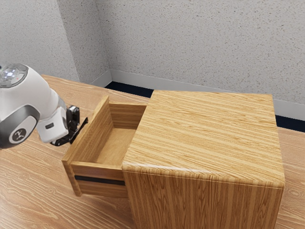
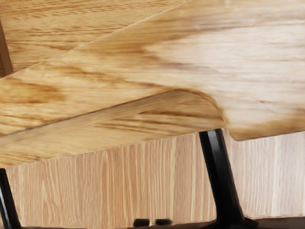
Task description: Push the drawer handle with one arm to close the drawer
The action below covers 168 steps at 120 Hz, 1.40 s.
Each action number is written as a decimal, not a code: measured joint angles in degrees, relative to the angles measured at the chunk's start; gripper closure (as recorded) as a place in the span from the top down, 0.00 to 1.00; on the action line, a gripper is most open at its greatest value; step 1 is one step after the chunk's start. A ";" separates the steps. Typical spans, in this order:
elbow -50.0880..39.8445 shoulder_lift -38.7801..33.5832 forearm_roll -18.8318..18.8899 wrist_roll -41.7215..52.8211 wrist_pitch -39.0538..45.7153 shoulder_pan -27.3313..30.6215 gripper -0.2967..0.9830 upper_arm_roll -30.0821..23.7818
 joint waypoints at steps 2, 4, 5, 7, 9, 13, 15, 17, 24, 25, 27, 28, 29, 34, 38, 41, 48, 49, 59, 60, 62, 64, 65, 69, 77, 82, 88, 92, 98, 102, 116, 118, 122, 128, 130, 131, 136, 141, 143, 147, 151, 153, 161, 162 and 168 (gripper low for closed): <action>0.33 0.46 -0.09 0.07 0.18 0.02 0.16 -0.43; 0.66 0.90 -0.17 0.13 0.34 0.05 0.15 -0.81; 0.81 1.10 -0.22 0.16 0.42 0.07 0.15 -0.96; 1.12 1.48 -0.28 0.22 0.58 0.09 0.15 -1.22; 1.42 1.88 -0.34 0.26 0.72 0.11 0.15 -1.57; 2.05 2.52 -0.43 0.29 0.97 0.13 0.15 -2.48; 2.38 2.84 -0.46 0.29 1.08 0.17 0.15 -2.95; 2.75 3.17 -0.50 0.29 1.18 0.20 0.15 -3.41; 4.20 4.44 -0.58 0.13 1.48 0.30 0.15 -5.61; 4.39 4.62 -0.59 0.09 1.52 0.32 0.15 -5.89; 4.73 4.98 -0.61 0.02 1.59 0.39 0.15 -6.38; 4.86 5.13 -0.62 -0.01 1.62 0.42 0.15 -6.62; 4.98 5.27 -0.62 -0.05 1.66 0.44 0.15 -6.83; 5.79 6.05 -0.64 -0.27 1.81 0.60 0.15 -7.98; 6.52 6.87 -0.64 -0.47 1.91 0.68 0.15 -8.76; 7.12 7.51 -0.63 -0.63 1.98 0.71 0.15 -9.29; 9.03 9.47 -0.61 -1.04 2.11 1.24 0.15 -11.07; 9.32 9.75 -0.61 -1.11 2.13 1.36 0.15 -11.36; 11.56 12.29 -0.54 -1.76 2.37 1.93 0.15 -13.05; 11.80 12.54 -0.52 -1.82 2.39 1.95 0.15 -13.16; 12.21 13.00 -0.49 -1.96 2.43 1.99 0.15 -13.39; 12.54 13.41 -0.45 -2.10 2.47 2.01 0.15 -13.65; 12.68 13.62 -0.43 -2.18 2.49 2.02 0.15 -13.77; 13.14 14.34 -0.35 -2.46 2.59 2.05 0.15 -14.15; 14.16 15.70 -0.23 -2.99 2.86 2.03 0.15 -14.77; 14.77 16.46 -0.12 -3.37 3.01 2.01 0.15 -15.31; 15.51 17.36 -0.03 -3.79 3.16 2.00 0.15 -15.88; 15.95 17.72 0.03 -4.09 3.27 2.00 0.15 -16.30; 16.27 18.05 0.01 -4.51 3.39 2.09 0.16 -16.75; 16.41 18.22 -0.08 -4.79 3.48 2.26 0.14 -16.94; 16.49 16.68 -0.24 -5.73 3.47 3.79 0.15 -17.34; 16.44 16.13 -0.23 -5.91 3.49 4.40 0.15 -17.34; 16.37 14.78 -0.27 -6.26 3.48 6.04 0.15 -17.26; 16.17 12.37 -0.41 -6.83 3.42 8.08 0.15 -16.85; 16.13 11.72 -0.46 -7.16 3.27 8.46 0.15 -16.29; 16.12 11.45 -0.49 -7.40 3.14 8.61 0.15 -15.86; 16.32 10.52 -1.07 -9.29 1.95 9.09 0.15 -13.28; 16.95 10.14 -3.03 -13.28 -0.07 9.30 0.15 -10.36; 17.34 10.16 -3.80 -15.34 -0.87 9.35 0.15 -9.68; 19.02 10.51 -5.06 -20.29 -3.10 9.41 0.17 -8.89; 21.46 11.06 -6.05 -25.93 -6.11 9.44 0.23 -8.46; 22.70 11.50 -6.45 -28.99 -7.68 9.39 0.26 -8.19; 28.94 14.16 -7.41 -41.09 -15.68 9.05 0.38 -5.69; 29.65 14.71 -7.48 -42.55 -16.72 8.81 0.39 -4.96; 32.83 17.29 -7.69 -51.26 -22.53 6.35 0.47 -0.74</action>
